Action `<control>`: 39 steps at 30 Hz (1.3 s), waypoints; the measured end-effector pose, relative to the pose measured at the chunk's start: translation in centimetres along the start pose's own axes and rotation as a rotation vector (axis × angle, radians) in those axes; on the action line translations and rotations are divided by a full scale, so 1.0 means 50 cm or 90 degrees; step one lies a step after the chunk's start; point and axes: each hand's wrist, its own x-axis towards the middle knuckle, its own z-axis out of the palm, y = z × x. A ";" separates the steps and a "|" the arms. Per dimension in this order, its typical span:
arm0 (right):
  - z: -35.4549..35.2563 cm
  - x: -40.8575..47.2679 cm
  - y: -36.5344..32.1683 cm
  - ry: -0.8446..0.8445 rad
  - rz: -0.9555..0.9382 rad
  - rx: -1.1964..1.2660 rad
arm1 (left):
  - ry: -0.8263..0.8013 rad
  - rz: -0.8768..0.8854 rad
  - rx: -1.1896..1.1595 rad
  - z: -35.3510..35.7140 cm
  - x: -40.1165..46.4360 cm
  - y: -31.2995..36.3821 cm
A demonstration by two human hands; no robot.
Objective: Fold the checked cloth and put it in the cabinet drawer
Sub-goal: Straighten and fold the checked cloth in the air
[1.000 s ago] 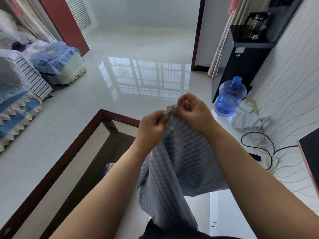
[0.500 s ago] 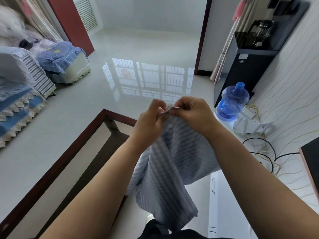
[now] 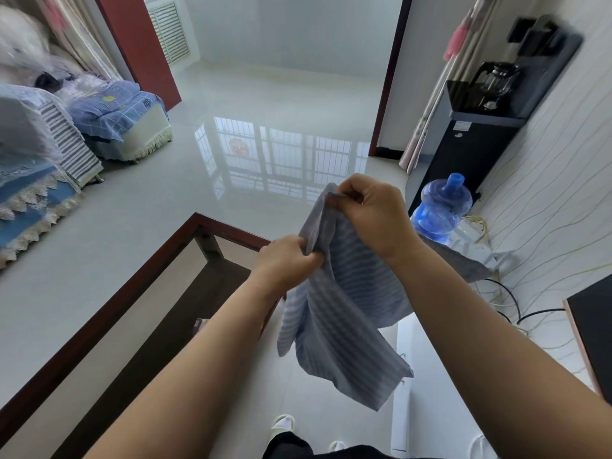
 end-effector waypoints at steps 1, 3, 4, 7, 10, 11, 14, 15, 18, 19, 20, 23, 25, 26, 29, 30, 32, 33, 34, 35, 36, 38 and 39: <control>0.000 0.000 0.001 0.011 -0.010 -0.018 | -0.014 -0.037 0.026 0.014 0.009 -0.004; -0.002 0.000 0.006 0.035 -0.008 -0.026 | -0.040 -0.081 0.047 0.039 0.024 -0.010; -0.005 0.001 0.010 0.047 0.005 -0.023 | -0.054 -0.095 0.032 0.048 0.031 -0.013; -0.020 0.004 0.025 0.073 0.048 -0.017 | -0.099 -0.117 0.043 0.063 0.051 -0.032; -0.042 0.012 0.034 0.100 0.065 -0.006 | -0.115 -0.117 0.116 0.080 0.063 -0.067; -0.050 0.015 0.037 0.108 0.069 -0.001 | -0.118 -0.109 0.102 0.085 0.067 -0.078; -0.073 0.021 0.049 0.140 0.094 0.005 | -0.141 -0.051 0.088 0.058 0.077 -0.089; -0.081 0.023 0.053 0.155 0.103 0.011 | -0.150 -0.030 0.096 0.040 0.083 -0.092; -0.108 0.028 0.054 0.192 0.116 0.030 | -0.115 0.026 0.088 -0.009 0.105 -0.105; -0.116 0.031 0.053 0.198 0.117 0.033 | -0.103 0.037 0.076 -0.020 0.110 -0.107; -0.121 0.034 0.050 0.201 0.120 0.036 | -0.101 0.047 0.067 -0.025 0.114 -0.106; -0.127 0.038 0.048 0.206 0.130 0.049 | -0.092 0.069 0.061 -0.018 0.110 -0.111; -0.128 0.038 0.044 0.210 0.137 0.050 | 0.025 0.183 0.144 0.001 0.096 -0.121; -0.126 0.039 0.040 0.212 0.138 0.049 | 0.113 0.282 0.204 0.015 0.087 -0.131; -0.116 0.048 0.017 0.214 0.131 0.040 | 0.249 0.519 0.282 0.059 0.041 -0.142; -0.111 0.052 0.007 0.211 0.127 0.030 | 0.277 0.566 0.296 0.075 0.034 -0.143; -0.098 0.061 -0.009 0.209 0.118 0.000 | 0.325 0.584 0.335 0.105 0.024 -0.139; -0.091 0.065 -0.016 0.211 0.116 -0.010 | 0.328 0.554 0.332 0.117 0.019 -0.132; -0.083 0.068 -0.021 0.215 0.117 -0.012 | 0.321 0.500 0.301 0.127 0.010 -0.122; -0.076 0.070 -0.024 0.218 0.119 -0.010 | 0.303 0.418 0.237 0.133 -0.003 -0.107; -0.069 0.070 -0.027 0.219 0.122 -0.006 | 0.271 0.319 0.157 0.138 -0.016 -0.089; -0.057 0.066 -0.032 0.215 0.127 0.001 | 0.198 0.109 0.035 0.146 -0.038 -0.051; -0.052 0.063 -0.033 0.211 0.127 0.004 | 0.172 0.041 0.009 0.151 -0.041 -0.035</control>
